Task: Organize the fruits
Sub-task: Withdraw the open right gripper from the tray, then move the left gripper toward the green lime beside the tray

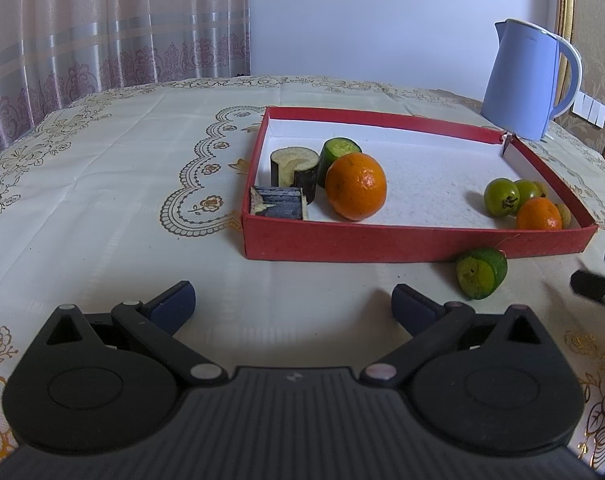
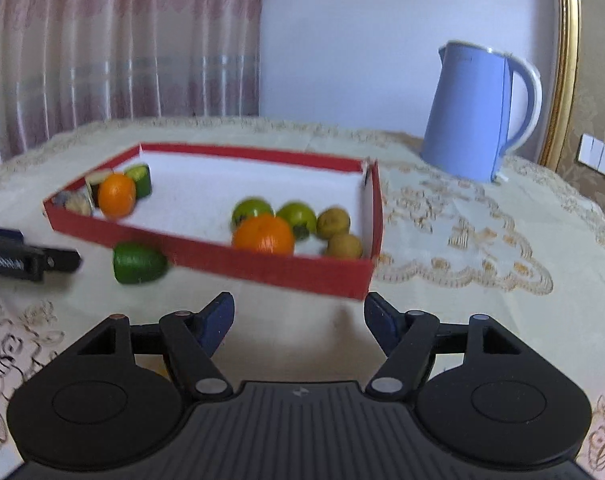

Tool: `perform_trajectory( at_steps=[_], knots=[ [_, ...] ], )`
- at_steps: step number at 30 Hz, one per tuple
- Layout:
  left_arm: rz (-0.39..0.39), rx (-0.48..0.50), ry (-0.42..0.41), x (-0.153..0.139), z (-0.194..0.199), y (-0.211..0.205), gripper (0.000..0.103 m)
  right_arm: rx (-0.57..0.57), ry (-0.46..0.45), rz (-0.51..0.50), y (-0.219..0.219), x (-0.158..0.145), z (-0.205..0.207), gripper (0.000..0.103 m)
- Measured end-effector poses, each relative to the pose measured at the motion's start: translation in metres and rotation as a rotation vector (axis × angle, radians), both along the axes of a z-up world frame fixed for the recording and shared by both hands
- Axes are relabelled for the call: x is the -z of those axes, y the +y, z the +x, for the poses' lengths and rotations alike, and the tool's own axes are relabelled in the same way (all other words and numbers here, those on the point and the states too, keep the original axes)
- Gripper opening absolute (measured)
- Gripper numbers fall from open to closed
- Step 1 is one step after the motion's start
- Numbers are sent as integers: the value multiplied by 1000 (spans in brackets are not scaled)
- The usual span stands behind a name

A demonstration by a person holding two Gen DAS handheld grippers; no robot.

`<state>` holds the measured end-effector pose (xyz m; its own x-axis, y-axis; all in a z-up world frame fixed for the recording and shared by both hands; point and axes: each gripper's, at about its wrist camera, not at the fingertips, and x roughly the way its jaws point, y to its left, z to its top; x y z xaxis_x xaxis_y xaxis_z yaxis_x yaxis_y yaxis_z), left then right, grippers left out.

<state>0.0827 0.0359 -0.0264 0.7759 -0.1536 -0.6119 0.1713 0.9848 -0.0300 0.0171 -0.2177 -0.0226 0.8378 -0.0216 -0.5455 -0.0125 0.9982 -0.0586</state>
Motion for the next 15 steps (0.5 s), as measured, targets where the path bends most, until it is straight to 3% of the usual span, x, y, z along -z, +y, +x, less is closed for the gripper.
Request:
perform_trajectory(
  at_steps=[6,11,15],
  knots=[
    [1,0,0,0,0,0,103,26,50,35,-6,6,8,74],
    [8,0,1,0,0,0,103,65,72,50,-11,8,14,90],
    [18,-1,0,1,0,-2,103,66,81,86,-16,9,16,94]
  ],
)
